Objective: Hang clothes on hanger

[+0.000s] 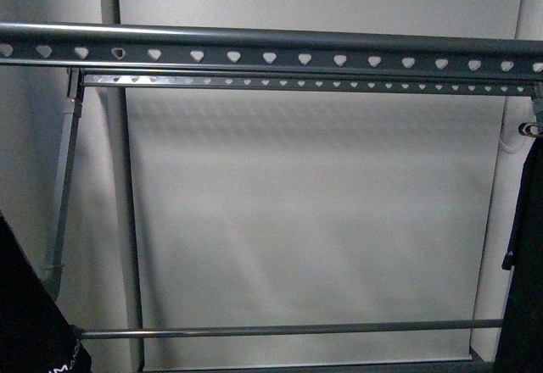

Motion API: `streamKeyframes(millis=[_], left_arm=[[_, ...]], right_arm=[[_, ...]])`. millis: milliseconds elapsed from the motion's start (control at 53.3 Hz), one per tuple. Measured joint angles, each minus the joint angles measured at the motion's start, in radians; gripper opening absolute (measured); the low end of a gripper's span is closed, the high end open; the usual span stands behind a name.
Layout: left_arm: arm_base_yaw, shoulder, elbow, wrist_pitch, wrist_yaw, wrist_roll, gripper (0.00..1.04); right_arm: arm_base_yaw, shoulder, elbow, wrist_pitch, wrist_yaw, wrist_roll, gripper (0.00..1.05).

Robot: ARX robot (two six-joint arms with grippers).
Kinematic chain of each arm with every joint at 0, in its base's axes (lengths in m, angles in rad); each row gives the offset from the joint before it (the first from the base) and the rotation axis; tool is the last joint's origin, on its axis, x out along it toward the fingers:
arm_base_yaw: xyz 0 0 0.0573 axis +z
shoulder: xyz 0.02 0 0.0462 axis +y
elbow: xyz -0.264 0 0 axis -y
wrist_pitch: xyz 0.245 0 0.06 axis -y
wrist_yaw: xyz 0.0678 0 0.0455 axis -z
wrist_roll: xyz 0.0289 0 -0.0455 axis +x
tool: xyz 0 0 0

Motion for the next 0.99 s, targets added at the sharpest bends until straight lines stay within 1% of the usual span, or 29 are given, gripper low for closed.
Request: streamKeyframes(millis=[150, 206, 338, 413, 432, 469, 544, 563, 638, 676, 694, 732, 751, 788, 807, 845, 882, 901, 920, 957, 995], left_arm=[[0.036, 0.109, 0.147, -0.016, -0.133, -0.074, 0.98], [0.053, 0.133, 0.188, -0.043, -0.153, -0.096, 0.98], [0.103, 0.241, 0.308, -0.191, -0.166, -0.171, 0.98], [0.123, 0.289, 0.344, -0.245, -0.164, -0.198, 0.85], [0.126, 0.294, 0.349, -0.251, -0.163, -0.204, 0.84], [0.134, 0.306, 0.359, -0.274, -0.151, -0.216, 0.77], [0.143, 0.309, 0.359, -0.286, -0.122, -0.229, 0.66], [0.144, 0.307, 0.356, -0.283, -0.100, -0.230, 0.61], [0.144, 0.282, 0.325, -0.252, -0.057, -0.226, 0.51], [0.144, 0.251, 0.290, -0.232, -0.011, -0.214, 0.45], [0.144, 0.241, 0.279, -0.230, -0.005, -0.213, 0.43], [0.144, 0.200, 0.235, -0.225, 0.048, -0.213, 0.37], [0.144, 0.188, 0.222, -0.225, 0.063, -0.213, 0.35], [0.146, 0.140, 0.171, -0.225, 0.136, -0.212, 0.29], [0.146, 0.127, 0.158, -0.225, 0.153, -0.211, 0.28], [0.149, 0.073, 0.100, -0.225, 0.218, -0.205, 0.23], [0.151, 0.030, 0.057, -0.225, 0.261, -0.192, 0.20], [0.153, 0.000, 0.028, -0.231, 0.311, -0.173, 0.19], [0.154, -0.016, 0.014, -0.235, 0.330, -0.169, 0.18], [0.154, -0.076, -0.038, -0.262, 0.409, -0.116, 0.16], [0.154, -0.120, -0.073, -0.293, 0.467, -0.078, 0.15]], right_arm=[[0.000, 0.000, 0.000, 0.000, 0.000, 0.000, 0.97], [0.000, 0.000, 0.000, 0.000, 0.000, 0.000, 0.97], [0.000, 0.000, 0.000, 0.000, 0.000, 0.000, 0.97], [0.000, 0.000, 0.000, 0.000, 0.000, 0.000, 0.97], [0.000, 0.000, 0.000, 0.000, 0.000, 0.000, 0.97], [0.000, 0.000, 0.000, 0.000, 0.000, 0.000, 0.97], [0.000, 0.000, 0.000, 0.000, 0.000, 0.000, 0.97], [0.000, 0.000, 0.000, 0.000, 0.000, 0.000, 0.97], [0.000, 0.000, 0.000, 0.000, 0.000, 0.000, 0.97], [0.000, 0.000, 0.000, 0.000, 0.000, 0.000, 0.97], [0.000, 0.000, 0.000, 0.000, 0.000, 0.000, 0.97], [0.000, 0.000, 0.000, 0.000, 0.000, 0.000, 0.97], [0.000, 0.000, 0.000, 0.000, 0.000, 0.000, 0.97], [0.000, 0.000, 0.000, 0.000, 0.000, 0.000, 0.97], [0.000, 0.000, 0.000, 0.000, 0.000, 0.000, 0.97], [0.000, 0.000, 0.000, 0.000, 0.000, 0.000, 0.97], [0.000, 0.000, 0.000, 0.000, 0.000, 0.000, 0.97], [0.000, 0.000, 0.000, 0.000, 0.000, 0.000, 0.97], [0.000, 0.000, 0.000, 0.000, 0.000, 0.000, 0.97], [0.000, 0.000, 0.000, 0.000, 0.000, 0.000, 0.97], [0.000, 0.000, 0.000, 0.000, 0.000, 0.000, 0.97]])
